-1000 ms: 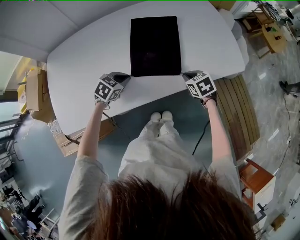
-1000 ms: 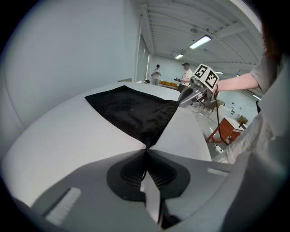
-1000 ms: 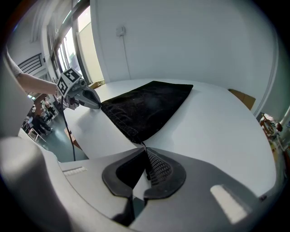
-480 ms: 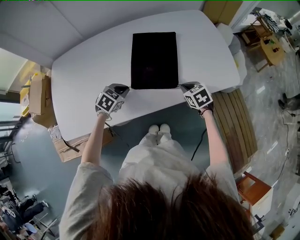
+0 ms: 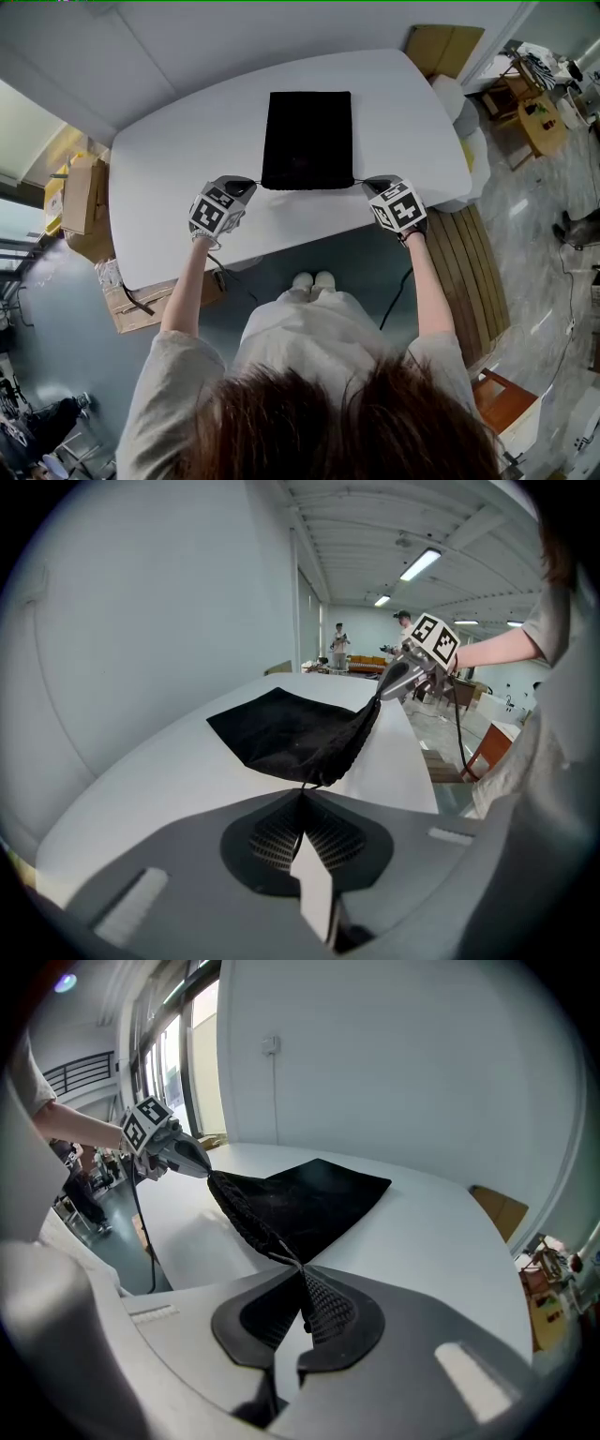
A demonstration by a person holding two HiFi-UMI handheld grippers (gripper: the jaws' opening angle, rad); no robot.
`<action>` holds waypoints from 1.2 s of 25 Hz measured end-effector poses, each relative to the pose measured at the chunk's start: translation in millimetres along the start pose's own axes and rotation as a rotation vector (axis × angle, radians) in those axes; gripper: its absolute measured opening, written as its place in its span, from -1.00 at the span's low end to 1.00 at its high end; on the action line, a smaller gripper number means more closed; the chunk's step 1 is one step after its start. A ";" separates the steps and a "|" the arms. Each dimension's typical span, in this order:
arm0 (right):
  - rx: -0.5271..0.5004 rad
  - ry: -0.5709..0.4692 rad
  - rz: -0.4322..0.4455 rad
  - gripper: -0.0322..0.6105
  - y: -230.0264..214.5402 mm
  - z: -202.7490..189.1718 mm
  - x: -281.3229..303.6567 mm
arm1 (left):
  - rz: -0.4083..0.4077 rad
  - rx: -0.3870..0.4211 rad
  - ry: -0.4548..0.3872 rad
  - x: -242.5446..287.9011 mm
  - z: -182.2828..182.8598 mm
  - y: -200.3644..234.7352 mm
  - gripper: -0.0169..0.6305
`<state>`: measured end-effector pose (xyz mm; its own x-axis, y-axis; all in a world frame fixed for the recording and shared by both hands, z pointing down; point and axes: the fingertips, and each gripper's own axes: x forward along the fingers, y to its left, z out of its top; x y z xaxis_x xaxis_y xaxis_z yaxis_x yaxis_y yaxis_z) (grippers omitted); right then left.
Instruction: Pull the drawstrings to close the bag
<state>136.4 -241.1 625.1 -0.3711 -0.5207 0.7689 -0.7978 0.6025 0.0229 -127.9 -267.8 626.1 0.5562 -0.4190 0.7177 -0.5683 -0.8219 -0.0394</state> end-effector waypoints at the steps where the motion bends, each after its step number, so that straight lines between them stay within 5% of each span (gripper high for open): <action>1: -0.005 -0.008 -0.003 -0.86 -2.3 3.5 -1.8 | 0.008 -0.001 -0.009 -1.9 3.8 1.6 -0.94; 30: -0.007 -0.237 -0.131 -0.86 -64.7 88.2 -44.5 | 0.243 -0.050 -0.289 -43.9 100.9 40.4 -0.94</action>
<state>162.6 -310.4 533.0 -0.3661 -0.7212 0.5881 -0.8436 0.5240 0.1175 -114.1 -321.6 522.8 0.5452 -0.6970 0.4658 -0.7298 -0.6680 -0.1453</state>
